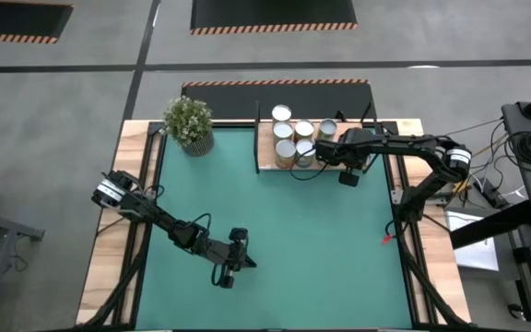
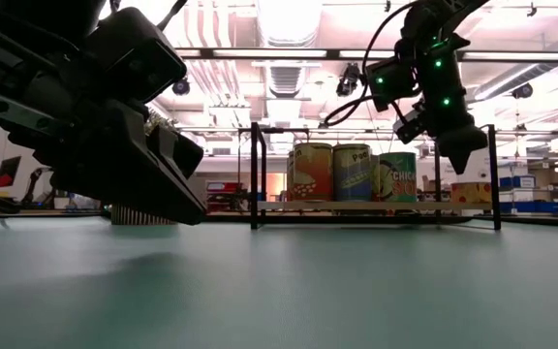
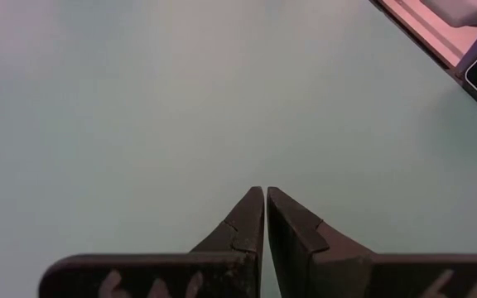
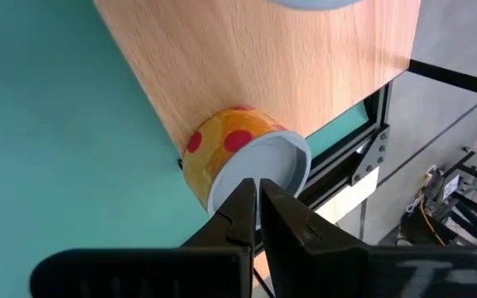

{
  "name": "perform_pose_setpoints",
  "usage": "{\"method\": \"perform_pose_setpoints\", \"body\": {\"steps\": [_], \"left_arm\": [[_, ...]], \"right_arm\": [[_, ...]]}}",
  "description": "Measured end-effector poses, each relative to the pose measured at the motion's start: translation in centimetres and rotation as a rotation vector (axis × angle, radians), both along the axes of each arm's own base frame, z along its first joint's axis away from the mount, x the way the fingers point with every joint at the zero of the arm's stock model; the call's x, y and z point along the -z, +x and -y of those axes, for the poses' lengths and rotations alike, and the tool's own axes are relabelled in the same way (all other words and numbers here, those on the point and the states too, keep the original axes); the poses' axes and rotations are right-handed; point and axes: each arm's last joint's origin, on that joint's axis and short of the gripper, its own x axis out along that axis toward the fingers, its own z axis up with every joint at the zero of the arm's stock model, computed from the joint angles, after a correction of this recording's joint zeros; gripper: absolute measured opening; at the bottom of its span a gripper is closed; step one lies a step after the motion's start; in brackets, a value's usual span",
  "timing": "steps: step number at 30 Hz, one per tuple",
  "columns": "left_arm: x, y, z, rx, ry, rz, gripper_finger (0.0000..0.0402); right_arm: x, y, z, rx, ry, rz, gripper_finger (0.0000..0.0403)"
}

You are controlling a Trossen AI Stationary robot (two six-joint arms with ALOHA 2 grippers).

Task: Pick and place cans onto a shelf
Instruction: Put the orange can on the shelf

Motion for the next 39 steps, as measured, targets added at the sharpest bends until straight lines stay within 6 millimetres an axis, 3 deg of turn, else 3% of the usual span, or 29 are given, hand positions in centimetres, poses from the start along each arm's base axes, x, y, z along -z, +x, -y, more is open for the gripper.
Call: {"method": "perform_pose_setpoints", "body": {"steps": [39], "left_arm": [[0.0,0.0,0.0,-0.004,-0.005,-0.003,0.0000]], "right_arm": [[2.1,-0.1,-0.1,0.005,0.017,0.056,0.0009]]}}
